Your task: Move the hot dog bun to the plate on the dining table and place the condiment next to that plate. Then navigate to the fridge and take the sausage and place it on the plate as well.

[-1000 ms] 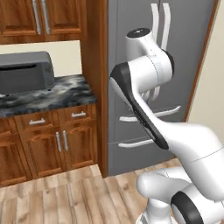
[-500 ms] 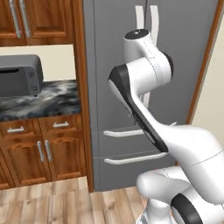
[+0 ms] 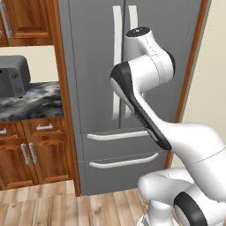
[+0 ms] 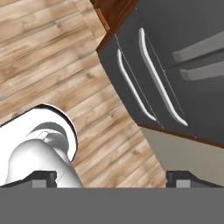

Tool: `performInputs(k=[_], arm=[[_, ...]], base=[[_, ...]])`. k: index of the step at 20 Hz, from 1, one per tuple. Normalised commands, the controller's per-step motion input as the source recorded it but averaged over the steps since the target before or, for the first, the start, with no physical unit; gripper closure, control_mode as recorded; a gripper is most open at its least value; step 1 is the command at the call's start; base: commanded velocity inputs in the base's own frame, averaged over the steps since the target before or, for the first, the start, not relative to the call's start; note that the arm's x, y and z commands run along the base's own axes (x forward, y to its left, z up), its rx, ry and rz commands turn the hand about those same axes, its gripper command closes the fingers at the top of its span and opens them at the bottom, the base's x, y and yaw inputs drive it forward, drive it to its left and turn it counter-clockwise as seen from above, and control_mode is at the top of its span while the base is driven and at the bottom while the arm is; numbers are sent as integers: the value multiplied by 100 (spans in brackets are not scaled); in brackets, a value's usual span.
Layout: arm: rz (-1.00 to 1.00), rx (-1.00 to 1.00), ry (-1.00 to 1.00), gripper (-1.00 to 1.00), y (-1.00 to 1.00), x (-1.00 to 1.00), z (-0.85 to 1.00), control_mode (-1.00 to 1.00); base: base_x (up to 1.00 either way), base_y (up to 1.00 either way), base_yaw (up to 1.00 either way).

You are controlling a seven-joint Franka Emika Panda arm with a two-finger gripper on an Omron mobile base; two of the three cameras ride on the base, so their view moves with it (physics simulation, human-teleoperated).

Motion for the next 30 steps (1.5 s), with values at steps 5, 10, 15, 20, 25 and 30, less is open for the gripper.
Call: performInputs(k=[5, 10, 15, 20, 25, 30], arm=[[0, 0, 0, -100, 0, 0, 0, 100], [0, 0, 0, -100, 0, 0, 0, 100], [-3, 8, -1, -100, -2, -1, -7, -100], [2, 14, 2, -100, -30, 1, -23, -100], [-15, 40, -2, -100, -41, 69, -18, -100], [-38, 52, -9, -100, -24, 98, 4, -100]], base=[[-17, 18, -15], [-6, 24, -17], [-10, 8, -9], [0, 0, 0], [0, 0, 0], [0, 0, 0]])
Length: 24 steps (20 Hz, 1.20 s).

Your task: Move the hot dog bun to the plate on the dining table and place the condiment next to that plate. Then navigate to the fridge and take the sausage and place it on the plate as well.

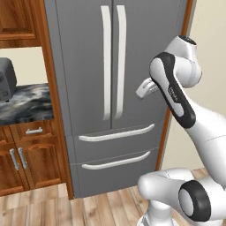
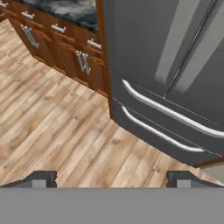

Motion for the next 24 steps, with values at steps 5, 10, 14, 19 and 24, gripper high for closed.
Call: performInputs(k=[5, 10, 14, 19, 24], arm=[[-44, 27, 0, -100, -3, 81, 44, -100], [-40, 19, -3, -100, -9, 53, 27, -100], [-27, 12, -3, -100, -6, 47, 1, -100], [-6, 6, -7, -100, 0, 42, -3, -100], [5, 7, -4, -100, -10, 61, 0, -100]], base=[[0, 0, 0], [0, 0, 0], [0, 0, 0], [0, 0, 0], [0, 0, 0]])
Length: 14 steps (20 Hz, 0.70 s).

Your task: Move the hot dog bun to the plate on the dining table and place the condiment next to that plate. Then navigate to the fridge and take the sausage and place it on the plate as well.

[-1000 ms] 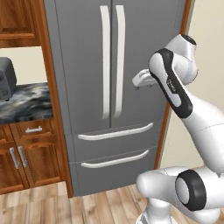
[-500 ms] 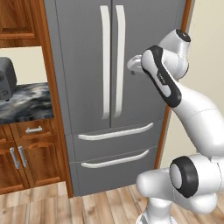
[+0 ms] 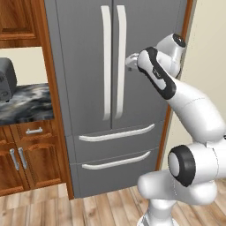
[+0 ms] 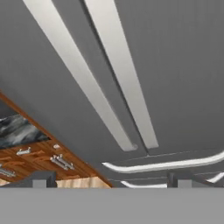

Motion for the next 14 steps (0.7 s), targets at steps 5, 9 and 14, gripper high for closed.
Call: performInputs(k=[5, 9, 14], arm=[[4, 2, -1, -100, -1, 51, 0, -100], [1, 0, -6, -100, 2, 42, -8, -100], [0, 0, -13, -100, 3, 39, -14, -100]], base=[[0, 0, 0], [0, 0, 0], [0, 0, 0]])
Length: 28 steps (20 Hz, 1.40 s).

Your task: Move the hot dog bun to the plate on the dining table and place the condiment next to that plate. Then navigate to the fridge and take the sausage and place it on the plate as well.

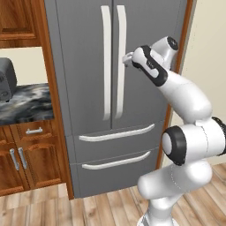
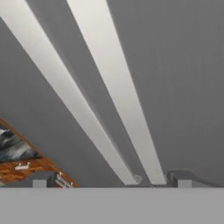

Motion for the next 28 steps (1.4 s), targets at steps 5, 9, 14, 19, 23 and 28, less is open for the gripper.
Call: performInputs(k=[5, 9, 14, 19, 23, 28], arm=[[0, 0, -15, -100, 6, 43, -12, -100], [0, 0, -11, -100, 8, 47, -6, -100], [0, 0, -4, -100, 3, 55, 0, -100], [0, 0, -1, -100, 0, 55, 0, -100], [0, 0, 0, -100, 1, 56, 0, -100], [0, 0, -1, -100, 11, 46, 0, -100]], base=[[0, 0, 0], [0, 0, 0], [0, 0, 0], [0, 0, 0], [0, 0, 0], [0, 0, 0]])
